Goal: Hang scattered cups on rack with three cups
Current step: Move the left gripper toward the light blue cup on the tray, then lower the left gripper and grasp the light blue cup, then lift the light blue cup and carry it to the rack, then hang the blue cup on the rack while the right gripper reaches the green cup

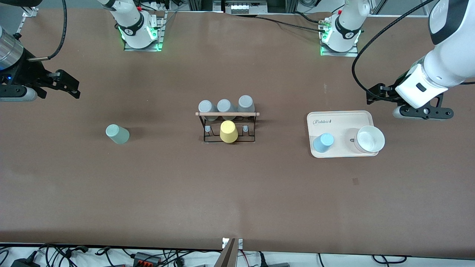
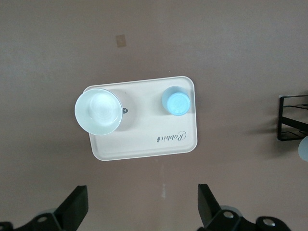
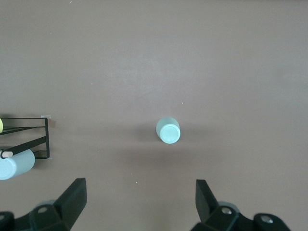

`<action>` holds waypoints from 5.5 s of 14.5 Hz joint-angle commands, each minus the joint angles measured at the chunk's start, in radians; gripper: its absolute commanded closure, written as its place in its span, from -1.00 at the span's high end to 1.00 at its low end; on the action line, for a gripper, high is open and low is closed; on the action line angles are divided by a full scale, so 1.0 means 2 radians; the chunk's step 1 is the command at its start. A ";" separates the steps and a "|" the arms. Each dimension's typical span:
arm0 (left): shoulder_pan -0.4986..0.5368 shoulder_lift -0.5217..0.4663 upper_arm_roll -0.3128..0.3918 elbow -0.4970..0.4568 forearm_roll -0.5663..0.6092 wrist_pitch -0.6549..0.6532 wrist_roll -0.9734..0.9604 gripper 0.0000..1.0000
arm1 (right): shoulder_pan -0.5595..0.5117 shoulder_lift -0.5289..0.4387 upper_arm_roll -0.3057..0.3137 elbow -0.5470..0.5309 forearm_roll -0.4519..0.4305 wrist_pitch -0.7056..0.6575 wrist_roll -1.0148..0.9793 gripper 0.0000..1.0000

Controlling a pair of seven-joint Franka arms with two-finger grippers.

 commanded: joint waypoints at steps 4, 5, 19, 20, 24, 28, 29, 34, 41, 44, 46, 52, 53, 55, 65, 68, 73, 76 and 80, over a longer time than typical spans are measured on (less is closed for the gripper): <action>-0.004 0.004 0.006 0.007 -0.004 -0.005 0.005 1.00 | 0.001 0.003 0.004 0.004 0.001 0.004 0.020 1.00; -0.004 0.014 0.005 0.009 -0.005 -0.004 0.006 1.00 | 0.001 0.003 0.004 0.004 0.001 0.003 0.020 1.00; -0.048 0.222 -0.001 -0.007 0.044 0.190 -0.001 1.00 | -0.003 0.003 0.003 0.004 0.003 0.003 0.021 1.00; -0.046 0.222 -0.002 -0.024 0.045 0.204 -0.001 1.00 | -0.003 0.003 0.003 0.004 0.003 0.003 0.021 1.00; -0.045 0.217 -0.002 -0.077 0.045 0.263 -0.001 1.00 | -0.002 0.003 0.003 0.004 0.002 0.003 0.021 1.00; -0.048 0.215 -0.003 -0.098 0.045 0.264 -0.001 1.00 | -0.002 0.003 0.003 0.004 0.002 0.003 0.021 1.00; -0.052 0.215 -0.003 -0.103 0.045 0.269 -0.001 1.00 | -0.002 0.003 0.003 0.004 0.001 0.003 0.021 1.00; -0.055 0.215 -0.003 -0.105 0.045 0.270 -0.006 -0.09 | -0.002 0.001 0.003 0.004 0.001 0.003 0.021 1.00; -0.081 0.208 -0.024 0.025 0.028 0.137 -0.019 -0.95 | -0.001 0.000 0.003 0.004 0.000 0.003 0.022 1.00; -0.098 0.208 -0.024 0.079 -0.064 0.105 -0.109 -0.96 | -0.001 0.000 0.003 0.004 0.000 0.003 0.021 1.00; -0.098 0.209 -0.024 0.082 -0.158 0.105 -0.152 -0.98 | -0.001 0.000 0.003 0.004 0.000 0.003 0.021 1.00; -0.167 0.236 -0.020 0.139 -0.219 0.122 -0.281 -0.98 | -0.005 0.003 0.002 0.006 0.003 0.003 0.012 1.00; -0.170 0.246 -0.020 0.148 -0.219 0.128 -0.296 -0.98 | -0.005 0.003 0.001 0.007 0.007 0.002 0.011 1.00; -0.190 0.258 -0.021 0.155 -0.217 0.149 -0.315 -0.98 | -0.006 0.003 0.000 0.010 0.004 0.003 0.011 1.00; -0.225 0.285 -0.018 0.154 -0.128 0.172 -0.319 -0.98 | -0.008 0.073 0.000 0.001 0.000 -0.007 0.009 1.00; -0.233 0.287 -0.018 0.149 -0.126 0.192 -0.317 -0.98 | -0.008 0.090 0.000 -0.036 -0.026 0.045 0.002 1.00; -0.246 0.302 -0.020 0.145 -0.094 0.209 -0.316 -0.96 | -0.031 0.112 0.000 -0.138 -0.028 0.173 -0.015 1.00; -0.249 0.304 -0.018 0.142 -0.091 0.209 -0.316 -0.92 | -0.046 0.133 0.000 -0.186 -0.028 0.236 -0.041 1.00; -0.249 0.308 -0.019 0.140 -0.092 0.208 -0.324 -0.38 | -0.049 0.144 0.000 -0.225 -0.028 0.289 -0.056 1.00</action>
